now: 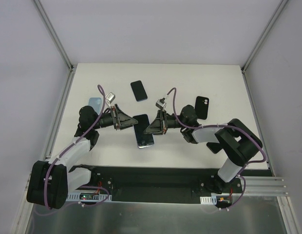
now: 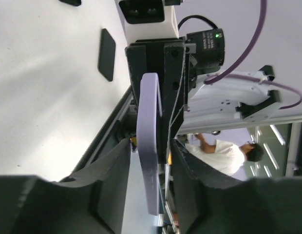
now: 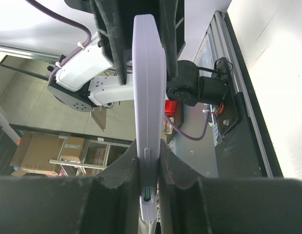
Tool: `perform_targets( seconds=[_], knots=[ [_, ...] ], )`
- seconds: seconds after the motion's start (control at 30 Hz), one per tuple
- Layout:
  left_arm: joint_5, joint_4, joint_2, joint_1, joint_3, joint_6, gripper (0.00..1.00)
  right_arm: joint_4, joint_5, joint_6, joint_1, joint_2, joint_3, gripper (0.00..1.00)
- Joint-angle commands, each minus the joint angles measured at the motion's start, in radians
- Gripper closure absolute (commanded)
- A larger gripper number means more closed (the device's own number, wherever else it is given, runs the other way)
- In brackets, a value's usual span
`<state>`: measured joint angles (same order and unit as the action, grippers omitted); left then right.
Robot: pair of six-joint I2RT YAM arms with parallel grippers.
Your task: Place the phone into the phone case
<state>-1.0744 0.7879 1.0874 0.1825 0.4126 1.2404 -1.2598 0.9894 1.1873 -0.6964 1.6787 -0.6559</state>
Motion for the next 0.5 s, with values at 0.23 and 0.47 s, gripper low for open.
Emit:
perform_targets(
  seconds=[0.23,0.47],
  knots=[
    [-0.029,-0.082,-0.170,0.009,-0.069,-0.071,0.39,-0.273,-0.089,0.075,0.041,-0.002,-0.047,0.88],
    [0.021,-0.087,-0.158,0.067,-0.110,-0.076,0.38,-0.273,-0.100,0.086,0.043,0.030,-0.082,0.87]
  ],
)
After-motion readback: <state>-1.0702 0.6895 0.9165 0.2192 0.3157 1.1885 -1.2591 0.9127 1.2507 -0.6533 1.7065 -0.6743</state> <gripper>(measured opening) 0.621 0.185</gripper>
